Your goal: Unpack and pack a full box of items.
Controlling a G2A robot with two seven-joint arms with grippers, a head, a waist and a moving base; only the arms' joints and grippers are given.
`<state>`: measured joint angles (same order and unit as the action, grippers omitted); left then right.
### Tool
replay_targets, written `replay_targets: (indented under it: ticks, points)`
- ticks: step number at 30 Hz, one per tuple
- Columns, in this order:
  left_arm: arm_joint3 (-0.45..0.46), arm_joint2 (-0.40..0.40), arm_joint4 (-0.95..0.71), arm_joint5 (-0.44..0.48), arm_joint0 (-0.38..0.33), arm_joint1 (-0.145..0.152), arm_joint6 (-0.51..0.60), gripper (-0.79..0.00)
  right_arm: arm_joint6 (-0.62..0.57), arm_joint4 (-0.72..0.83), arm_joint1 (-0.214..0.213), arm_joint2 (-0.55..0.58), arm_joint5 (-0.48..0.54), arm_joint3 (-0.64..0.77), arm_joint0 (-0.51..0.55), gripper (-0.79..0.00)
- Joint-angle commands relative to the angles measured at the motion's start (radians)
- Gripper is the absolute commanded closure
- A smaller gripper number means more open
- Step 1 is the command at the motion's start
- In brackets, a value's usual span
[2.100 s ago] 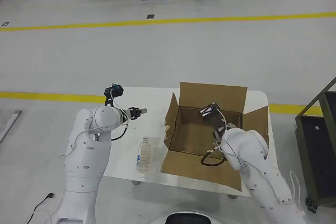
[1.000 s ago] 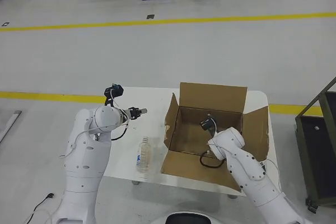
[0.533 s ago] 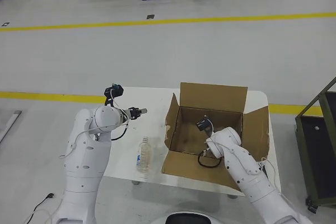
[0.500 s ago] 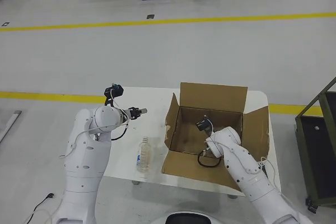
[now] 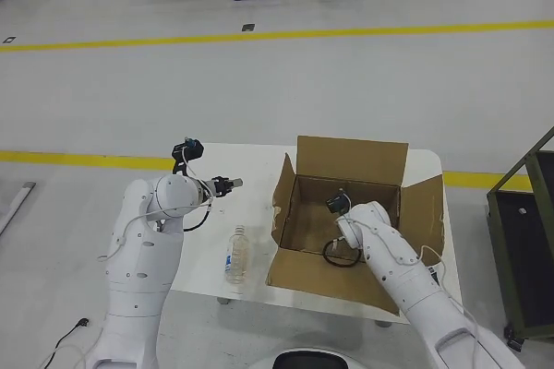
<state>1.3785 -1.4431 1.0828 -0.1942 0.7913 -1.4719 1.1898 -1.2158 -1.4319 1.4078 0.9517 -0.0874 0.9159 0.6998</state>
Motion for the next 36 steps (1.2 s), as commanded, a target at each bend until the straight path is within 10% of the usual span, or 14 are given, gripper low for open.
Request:
replay_targets:
  ticks: [1,18,25,36]
  points:
    - [0.0,0.0,0.0,0.0,0.0,0.0,0.0,-0.785,0.005,0.003,0.006,-0.006,-0.001,-0.027,-0.01,-0.379]
    - [0.0,0.0,0.0,0.0,0.0,0.0,0.0,-0.785,0.057,0.025,0.05,-0.039,-0.014,-0.185,-0.064,-0.339]
    - [0.0,0.0,0.0,0.0,0.0,0.0,0.0,-0.785,0.065,0.036,0.062,-0.039,-0.014,-0.19,-0.073,-0.012]
    - [0.0,0.0,0.0,0.0,0.0,0.0,0.0,-0.785,0.088,0.105,0.048,0.03,0.051,-0.062,-0.041,0.0]
